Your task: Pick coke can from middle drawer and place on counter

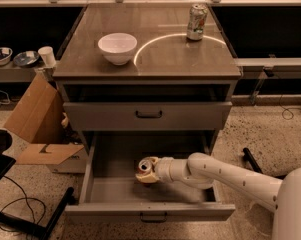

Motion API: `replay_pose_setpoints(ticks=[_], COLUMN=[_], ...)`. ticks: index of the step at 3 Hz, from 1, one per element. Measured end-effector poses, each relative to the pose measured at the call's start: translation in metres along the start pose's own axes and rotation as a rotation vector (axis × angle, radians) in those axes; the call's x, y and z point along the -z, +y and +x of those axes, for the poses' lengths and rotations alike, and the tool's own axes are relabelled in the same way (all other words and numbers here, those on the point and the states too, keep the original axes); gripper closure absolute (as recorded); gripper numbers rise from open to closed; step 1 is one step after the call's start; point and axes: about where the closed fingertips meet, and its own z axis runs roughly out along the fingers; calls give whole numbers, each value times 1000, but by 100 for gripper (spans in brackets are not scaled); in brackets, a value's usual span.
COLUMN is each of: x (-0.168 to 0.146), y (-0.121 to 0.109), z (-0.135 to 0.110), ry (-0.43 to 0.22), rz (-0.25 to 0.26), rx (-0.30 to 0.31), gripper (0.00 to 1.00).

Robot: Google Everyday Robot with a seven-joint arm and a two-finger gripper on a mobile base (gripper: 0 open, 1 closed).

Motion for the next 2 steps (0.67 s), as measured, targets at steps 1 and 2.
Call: replay_pose_setpoints(ticks=[1,2], x=[76,184], y=[-8,-38], z=[-36,-90], ry=[17,41], rz=[5,46], rx=[1,-1], gripper=[100,100])
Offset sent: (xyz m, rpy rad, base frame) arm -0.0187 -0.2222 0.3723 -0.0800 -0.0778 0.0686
